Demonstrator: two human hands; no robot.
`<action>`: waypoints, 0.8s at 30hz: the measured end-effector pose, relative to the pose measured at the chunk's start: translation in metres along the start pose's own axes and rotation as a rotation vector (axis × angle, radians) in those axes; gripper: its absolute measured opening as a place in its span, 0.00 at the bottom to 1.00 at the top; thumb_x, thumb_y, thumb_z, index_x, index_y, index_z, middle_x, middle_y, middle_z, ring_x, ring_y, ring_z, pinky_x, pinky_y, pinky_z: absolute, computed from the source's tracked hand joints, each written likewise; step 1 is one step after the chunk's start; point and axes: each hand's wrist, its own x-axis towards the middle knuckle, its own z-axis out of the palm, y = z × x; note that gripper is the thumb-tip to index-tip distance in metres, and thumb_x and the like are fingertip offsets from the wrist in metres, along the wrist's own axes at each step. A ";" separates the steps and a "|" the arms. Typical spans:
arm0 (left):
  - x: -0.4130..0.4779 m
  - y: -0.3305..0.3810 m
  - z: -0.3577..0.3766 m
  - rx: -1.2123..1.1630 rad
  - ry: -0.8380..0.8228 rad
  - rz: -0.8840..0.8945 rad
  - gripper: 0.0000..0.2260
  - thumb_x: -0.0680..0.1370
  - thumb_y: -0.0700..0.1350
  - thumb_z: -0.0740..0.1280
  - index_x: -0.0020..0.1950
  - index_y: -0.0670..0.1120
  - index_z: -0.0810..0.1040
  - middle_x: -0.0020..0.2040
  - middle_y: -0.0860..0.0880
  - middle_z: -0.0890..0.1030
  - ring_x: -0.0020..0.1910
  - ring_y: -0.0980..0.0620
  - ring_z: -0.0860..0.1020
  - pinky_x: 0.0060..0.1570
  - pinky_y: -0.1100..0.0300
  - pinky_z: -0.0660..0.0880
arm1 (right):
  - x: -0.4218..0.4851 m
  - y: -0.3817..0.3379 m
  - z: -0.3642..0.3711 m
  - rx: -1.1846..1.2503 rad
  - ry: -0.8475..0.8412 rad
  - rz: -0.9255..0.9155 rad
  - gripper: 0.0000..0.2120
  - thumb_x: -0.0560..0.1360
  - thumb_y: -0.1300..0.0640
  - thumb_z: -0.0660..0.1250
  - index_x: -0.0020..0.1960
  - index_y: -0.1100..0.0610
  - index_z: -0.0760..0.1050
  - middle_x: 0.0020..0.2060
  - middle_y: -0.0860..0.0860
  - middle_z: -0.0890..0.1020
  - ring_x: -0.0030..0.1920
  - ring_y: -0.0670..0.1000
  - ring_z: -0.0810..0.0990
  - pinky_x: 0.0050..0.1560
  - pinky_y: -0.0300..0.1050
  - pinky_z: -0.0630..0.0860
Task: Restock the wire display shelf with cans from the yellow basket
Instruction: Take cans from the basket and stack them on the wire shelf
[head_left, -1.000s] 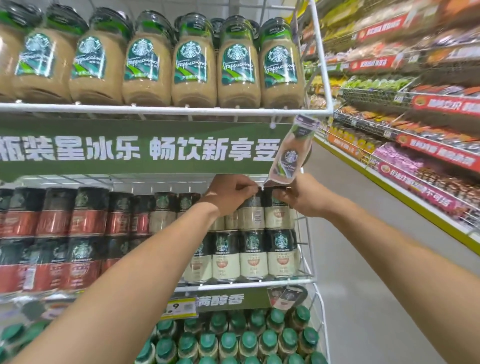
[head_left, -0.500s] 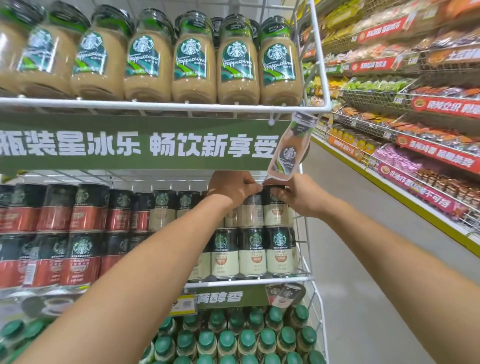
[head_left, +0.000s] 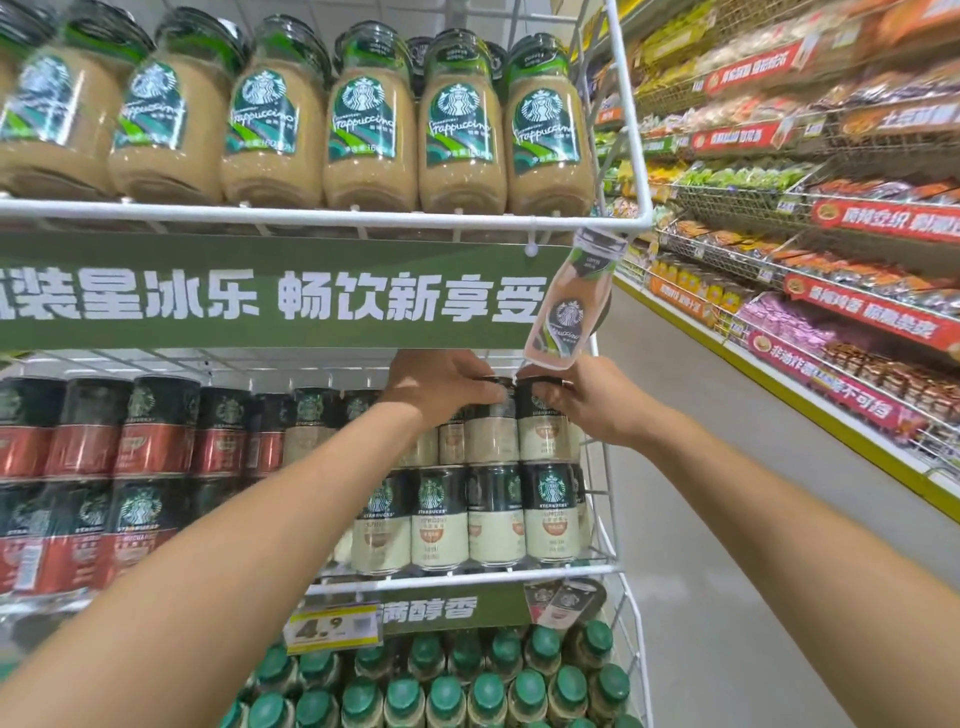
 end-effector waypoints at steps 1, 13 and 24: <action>-0.001 0.010 0.007 0.118 0.047 -0.017 0.17 0.69 0.59 0.80 0.55 0.55 0.86 0.53 0.58 0.86 0.52 0.56 0.83 0.62 0.58 0.79 | 0.000 0.000 0.000 0.007 0.007 -0.002 0.15 0.84 0.59 0.63 0.69 0.55 0.77 0.63 0.55 0.83 0.62 0.61 0.79 0.64 0.58 0.75; 0.004 -0.032 -0.012 -0.152 -0.102 0.143 0.11 0.75 0.48 0.77 0.58 0.54 0.87 0.54 0.60 0.87 0.55 0.62 0.83 0.63 0.61 0.77 | -0.004 -0.001 0.000 0.011 0.018 0.007 0.14 0.85 0.59 0.61 0.68 0.57 0.78 0.61 0.56 0.83 0.61 0.62 0.80 0.63 0.60 0.76; 0.006 0.015 0.023 0.116 0.132 0.017 0.10 0.70 0.55 0.81 0.42 0.54 0.82 0.45 0.55 0.84 0.48 0.53 0.82 0.53 0.60 0.78 | -0.006 -0.004 0.001 0.015 0.036 -0.026 0.14 0.84 0.60 0.63 0.68 0.54 0.79 0.63 0.52 0.83 0.62 0.58 0.80 0.63 0.55 0.77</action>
